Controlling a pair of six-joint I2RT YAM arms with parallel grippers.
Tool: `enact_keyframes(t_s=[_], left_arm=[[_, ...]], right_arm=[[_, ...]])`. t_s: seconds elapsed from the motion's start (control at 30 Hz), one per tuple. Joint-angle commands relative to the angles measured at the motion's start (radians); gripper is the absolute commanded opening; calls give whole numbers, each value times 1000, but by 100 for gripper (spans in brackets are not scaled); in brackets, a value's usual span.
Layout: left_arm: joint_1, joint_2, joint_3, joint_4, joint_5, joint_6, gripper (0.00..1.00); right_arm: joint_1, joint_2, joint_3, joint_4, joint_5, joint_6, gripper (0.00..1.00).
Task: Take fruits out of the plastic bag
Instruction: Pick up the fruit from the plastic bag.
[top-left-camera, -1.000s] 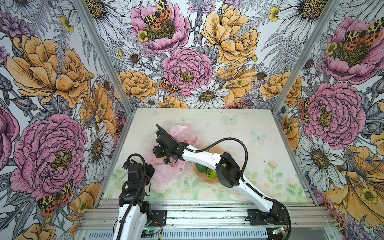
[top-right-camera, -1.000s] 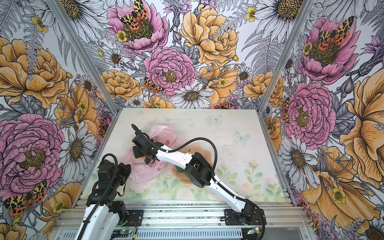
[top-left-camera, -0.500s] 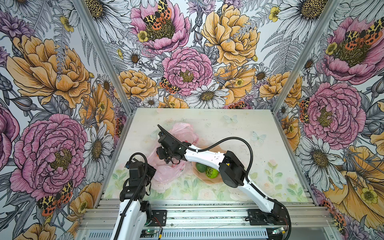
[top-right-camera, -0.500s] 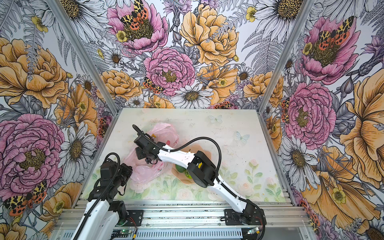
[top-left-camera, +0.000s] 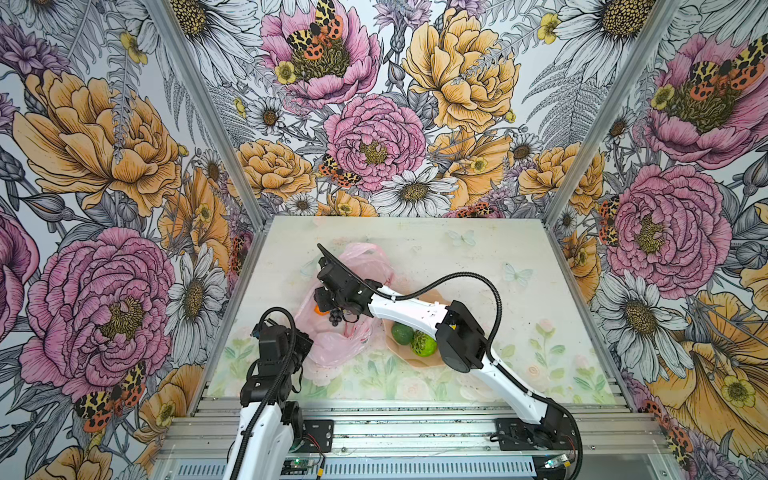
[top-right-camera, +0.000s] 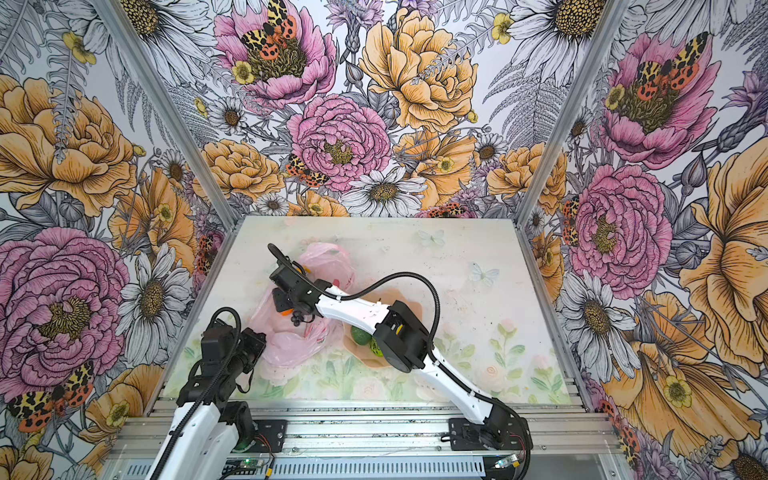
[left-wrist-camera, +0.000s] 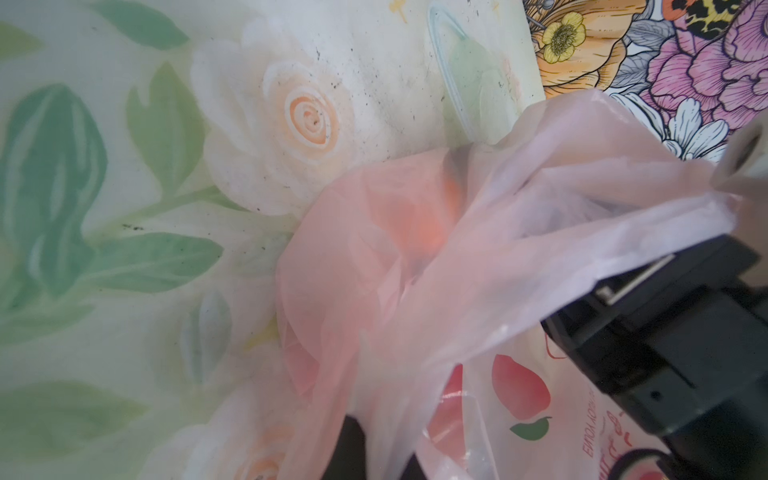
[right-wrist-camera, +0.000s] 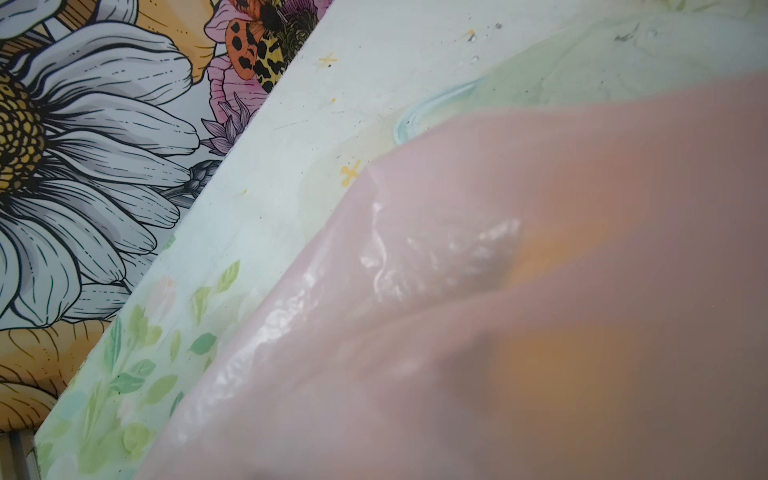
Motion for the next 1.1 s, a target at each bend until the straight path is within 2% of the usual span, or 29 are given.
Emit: enact_keyframes(t_s=[0.0,0.13,0.4,0.5,0.87,1.07], left_arm=[[-6,-10,-10,14,23,5,0],[-9,-8,-6,14,15,10,0],[-8,39,15,33,-7,36,0],[-9,78,28,60,-12,45,0],[-10,201,68,156,-37,84,0],[51,352,143,250,21,116,0]], right_arm=[[-17,55,57,0,9,8,42],[-20,83,110,0,-27,8,36],[-19,90,142,-1,-78,22,8],[-18,75,139,-1,-86,22,2],[-13,-38,86,0,-110,10,0],[-13,-141,29,1,-138,-5,0]])
